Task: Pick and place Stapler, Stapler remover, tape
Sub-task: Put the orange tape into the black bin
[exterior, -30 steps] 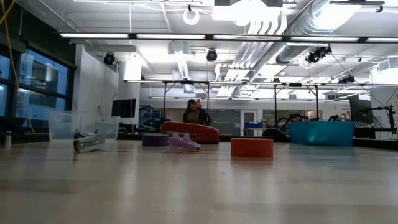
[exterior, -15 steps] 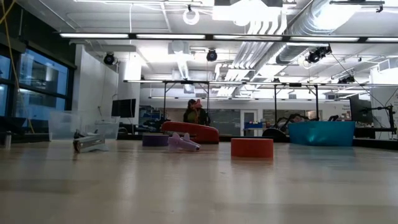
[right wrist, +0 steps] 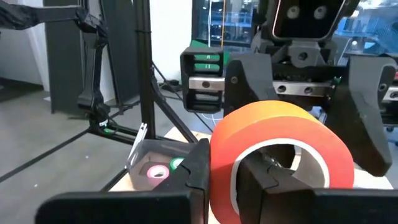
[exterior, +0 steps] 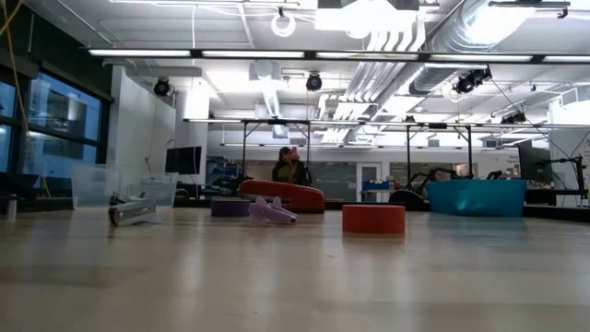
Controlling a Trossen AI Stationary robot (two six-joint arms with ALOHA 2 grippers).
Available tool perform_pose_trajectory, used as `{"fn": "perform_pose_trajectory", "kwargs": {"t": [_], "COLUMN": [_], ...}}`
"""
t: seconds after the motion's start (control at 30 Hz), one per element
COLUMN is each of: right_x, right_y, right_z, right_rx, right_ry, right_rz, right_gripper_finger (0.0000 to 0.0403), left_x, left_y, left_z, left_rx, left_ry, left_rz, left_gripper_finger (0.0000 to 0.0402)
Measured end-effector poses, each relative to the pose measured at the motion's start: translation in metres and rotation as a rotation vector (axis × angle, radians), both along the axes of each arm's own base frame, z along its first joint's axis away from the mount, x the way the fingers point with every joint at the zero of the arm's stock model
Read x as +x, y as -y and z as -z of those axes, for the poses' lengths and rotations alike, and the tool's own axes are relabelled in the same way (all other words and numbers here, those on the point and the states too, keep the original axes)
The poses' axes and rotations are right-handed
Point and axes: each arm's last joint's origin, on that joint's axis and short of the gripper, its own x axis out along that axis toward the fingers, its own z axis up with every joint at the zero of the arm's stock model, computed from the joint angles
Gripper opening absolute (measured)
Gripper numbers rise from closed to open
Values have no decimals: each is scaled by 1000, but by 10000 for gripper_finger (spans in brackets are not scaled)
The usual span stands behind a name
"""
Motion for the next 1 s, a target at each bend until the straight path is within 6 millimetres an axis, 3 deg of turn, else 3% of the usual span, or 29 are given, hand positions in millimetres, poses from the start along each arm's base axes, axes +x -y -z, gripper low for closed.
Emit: {"fn": "perform_pose_trajectory", "kwargs": {"t": [0.17,0.47,0.63,1.0], "right_x": [0,0,1,-1], "right_y": [0,1,1,0], "right_z": [0,0,0,-2], "right_rx": [10,30,58,142], "right_ry": [-4,-15,-23,-45], "right_rz": [7,28,79,114], "right_gripper_finger": [33,33,39,220], "left_x": [0,0,0,0], "left_y": [0,0,0,0], "left_z": [0,0,0,1], "left_rx": [2,6,5,-2], "left_ry": [0,-5,-5,-10], "left_rz": [-18,-1,-2,-6], "left_gripper_finger": [154,22,27,21]}}
